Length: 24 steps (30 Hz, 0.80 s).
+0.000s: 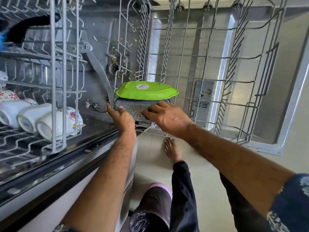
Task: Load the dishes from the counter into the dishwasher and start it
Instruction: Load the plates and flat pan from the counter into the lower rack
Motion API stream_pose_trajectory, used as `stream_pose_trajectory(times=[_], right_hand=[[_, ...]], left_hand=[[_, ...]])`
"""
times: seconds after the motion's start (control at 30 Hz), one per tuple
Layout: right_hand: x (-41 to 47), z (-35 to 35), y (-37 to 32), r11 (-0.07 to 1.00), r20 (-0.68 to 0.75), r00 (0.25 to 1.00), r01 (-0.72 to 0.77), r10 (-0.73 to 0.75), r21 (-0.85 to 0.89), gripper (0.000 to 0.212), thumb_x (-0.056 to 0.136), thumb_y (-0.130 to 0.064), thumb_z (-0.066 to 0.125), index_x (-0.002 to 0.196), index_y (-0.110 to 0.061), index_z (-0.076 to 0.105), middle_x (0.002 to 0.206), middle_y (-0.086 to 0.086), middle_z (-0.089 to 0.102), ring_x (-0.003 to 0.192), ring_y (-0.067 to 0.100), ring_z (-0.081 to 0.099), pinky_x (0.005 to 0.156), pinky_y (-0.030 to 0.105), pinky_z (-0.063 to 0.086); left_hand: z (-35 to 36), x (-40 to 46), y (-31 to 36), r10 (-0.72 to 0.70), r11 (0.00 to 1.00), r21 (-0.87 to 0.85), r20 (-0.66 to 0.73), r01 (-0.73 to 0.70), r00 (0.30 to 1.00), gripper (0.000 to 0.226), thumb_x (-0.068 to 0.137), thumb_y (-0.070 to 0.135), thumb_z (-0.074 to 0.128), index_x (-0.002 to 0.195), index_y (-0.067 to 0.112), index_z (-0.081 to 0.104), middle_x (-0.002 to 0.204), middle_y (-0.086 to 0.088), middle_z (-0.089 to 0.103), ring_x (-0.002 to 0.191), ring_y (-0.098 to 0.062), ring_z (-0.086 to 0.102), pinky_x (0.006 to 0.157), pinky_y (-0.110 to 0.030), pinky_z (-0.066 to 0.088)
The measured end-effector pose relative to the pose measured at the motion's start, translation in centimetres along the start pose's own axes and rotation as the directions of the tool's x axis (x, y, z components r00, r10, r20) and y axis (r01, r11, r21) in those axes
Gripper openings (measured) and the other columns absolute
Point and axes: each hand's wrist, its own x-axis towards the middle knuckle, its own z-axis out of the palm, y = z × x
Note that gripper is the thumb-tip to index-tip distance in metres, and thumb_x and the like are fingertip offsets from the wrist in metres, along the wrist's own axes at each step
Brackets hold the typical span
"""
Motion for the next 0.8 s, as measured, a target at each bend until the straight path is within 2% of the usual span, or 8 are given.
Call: stream_pose_trajectory(times=[0.07,0.2,0.33,0.43,0.5,0.6,0.67,0.8], right_hand=[[0.5,0.0,0.0,0.999,0.000,1.000,0.030,-0.031,-0.028,0.045,0.097,-0.023,0.035,0.137,-0.020,0.055,0.110,0.007,0.063,0.093,0.029,0.058,0.069,0.040,0.055],[0.7,1.1,-0.2,0.998,0.010,0.999,0.041,-0.041,-0.049,0.043,0.098,-0.027,0.057,0.140,-0.025,0.051,0.109,0.005,0.062,0.092,0.026,0.056,0.065,0.037,0.052],[0.5,0.8,0.5,0.999,0.077,0.996,-0.045,0.045,0.000,0.044,0.100,-0.026,0.051,0.144,-0.026,0.045,0.118,0.007,0.057,0.103,0.028,0.055,0.075,0.042,0.056],[0.4,-0.5,1.3,0.994,0.133,0.987,-0.099,0.091,0.052,0.044,0.099,-0.035,0.036,0.140,-0.021,0.047,0.121,0.009,0.055,0.108,0.030,0.053,0.079,0.048,0.056],[0.2,-1.0,1.4,0.997,0.159,0.985,-0.071,0.064,0.037,0.052,0.094,-0.041,0.030,0.136,-0.019,0.049,0.121,0.008,0.056,0.109,0.030,0.054,0.079,0.047,0.056],[-0.4,-1.2,1.5,0.999,0.123,0.992,-0.035,0.036,-0.006,0.041,0.096,-0.029,0.040,0.135,-0.019,0.050,0.120,0.004,0.061,0.105,0.029,0.056,0.071,0.044,0.057],[-0.4,-1.9,1.6,0.998,0.054,0.996,-0.067,0.067,-0.005,0.039,0.094,-0.025,0.046,0.132,-0.021,0.052,0.114,0.000,0.065,0.100,0.028,0.059,0.062,0.042,0.057],[0.3,-3.5,1.2,0.998,0.013,0.999,-0.034,0.035,-0.056,0.032,0.093,-0.024,0.049,0.125,-0.023,0.057,0.102,-0.002,0.068,0.089,0.027,0.063,0.053,0.034,0.051]], left_hand=[[-0.1,0.6,0.1,-0.015,0.999,0.029,-0.036,0.016,0.999,0.052,0.107,0.011,0.037,0.157,0.015,0.021,0.161,-0.013,0.029,0.140,-0.027,0.040,0.097,-0.021,0.031],[-1.0,0.8,-0.2,-0.013,0.998,0.067,-0.027,0.014,1.000,0.049,0.107,0.015,0.040,0.153,0.011,0.025,0.150,-0.020,0.042,0.127,-0.030,0.052,0.094,-0.027,0.042],[-0.9,-1.4,-0.3,0.015,0.998,0.068,0.009,-0.016,1.000,0.052,0.105,0.015,0.045,0.152,0.011,0.023,0.144,-0.011,0.043,0.107,-0.016,0.049,0.076,-0.015,0.043],[-0.5,-2.6,-0.1,0.003,1.000,-0.022,-0.002,-0.003,1.000,0.056,0.103,0.014,0.049,0.153,0.013,0.023,0.158,-0.016,0.029,0.123,-0.023,0.050,0.098,-0.025,0.042],[-0.4,-3.2,0.1,-0.026,0.997,-0.068,-0.001,0.026,1.000,0.058,0.103,0.014,0.050,0.154,0.016,0.022,0.162,-0.015,0.023,0.128,-0.026,0.048,0.104,-0.037,0.045],[-0.7,-3.5,0.4,-0.104,0.969,-0.222,0.038,0.109,0.994,0.050,0.106,0.022,0.044,0.153,0.023,0.026,0.159,-0.010,0.027,0.120,-0.026,0.049,0.081,-0.047,0.058],[-1.2,-3.5,0.4,-0.128,0.924,-0.353,0.070,0.145,0.989,0.044,0.108,0.037,0.037,0.149,0.023,0.029,0.149,-0.014,0.038,0.109,-0.031,0.060,0.070,-0.047,0.061],[-1.7,-3.8,0.8,-0.149,0.878,-0.433,0.159,0.205,0.976,0.041,0.104,0.054,0.033,0.139,0.032,0.031,0.140,-0.012,0.039,0.101,-0.028,0.064,0.072,-0.049,0.061]])
